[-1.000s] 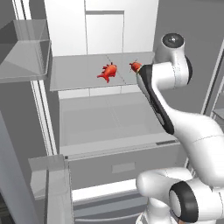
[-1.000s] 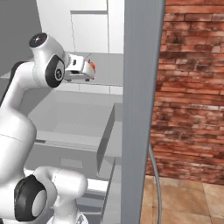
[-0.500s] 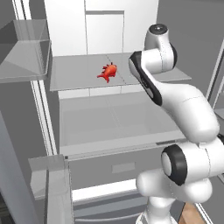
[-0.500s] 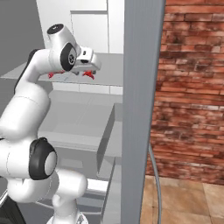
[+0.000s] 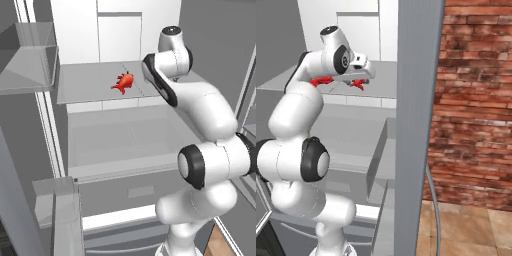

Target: Gather the lemon wedge and lemon from the fridge and place them on a tray on the dining counter. Then gather the fishs from the fridge and place them on the other tray.

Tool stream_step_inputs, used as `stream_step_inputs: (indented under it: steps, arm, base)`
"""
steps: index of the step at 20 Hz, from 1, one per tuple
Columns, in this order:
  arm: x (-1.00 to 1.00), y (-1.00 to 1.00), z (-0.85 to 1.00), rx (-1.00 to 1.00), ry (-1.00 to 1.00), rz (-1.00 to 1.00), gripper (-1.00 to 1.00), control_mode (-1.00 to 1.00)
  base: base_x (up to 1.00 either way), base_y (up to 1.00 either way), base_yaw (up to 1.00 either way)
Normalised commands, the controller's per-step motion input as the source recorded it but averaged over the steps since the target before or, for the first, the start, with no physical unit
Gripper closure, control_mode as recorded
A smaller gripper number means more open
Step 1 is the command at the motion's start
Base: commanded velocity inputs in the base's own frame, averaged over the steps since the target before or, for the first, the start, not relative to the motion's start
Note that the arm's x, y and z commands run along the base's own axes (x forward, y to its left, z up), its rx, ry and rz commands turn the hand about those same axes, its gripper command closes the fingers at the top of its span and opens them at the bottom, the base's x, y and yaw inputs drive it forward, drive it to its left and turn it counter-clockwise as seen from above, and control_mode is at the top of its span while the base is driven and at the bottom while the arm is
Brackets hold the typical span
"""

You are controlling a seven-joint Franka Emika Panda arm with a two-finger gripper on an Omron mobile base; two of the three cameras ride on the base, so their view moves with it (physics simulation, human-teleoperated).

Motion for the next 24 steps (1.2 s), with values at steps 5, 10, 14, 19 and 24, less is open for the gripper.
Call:
stream_step_inputs:
  steps: [5, 10, 14, 19, 24]
  arm:
    - [0.36, 0.01, -0.24, 0.00, 0.01, 0.00, -1.00, -1.00]
    - [0.39, 0.00, -0.13, 0.00, 0.00, 0.00, -1.00, -1.00]
    - [0.20, 0.10, -0.30, -0.03, 0.01, 0.00, 1.00, -1.00]
    - [-0.28, 0.14, -0.37, -0.09, 0.00, 0.00, 1.00, -1.00]
    - [-0.85, 0.02, -0.19, 0.00, -0.08, -0.01, 1.00, -1.00]
  base:
    - [0.00, 0.00, 0.00]
    - [0.00, 0.00, 0.00]
    - [0.00, 0.00, 0.00]
    - [0.00, 0.00, 0.00]
    - [0.00, 0.00, 0.00]
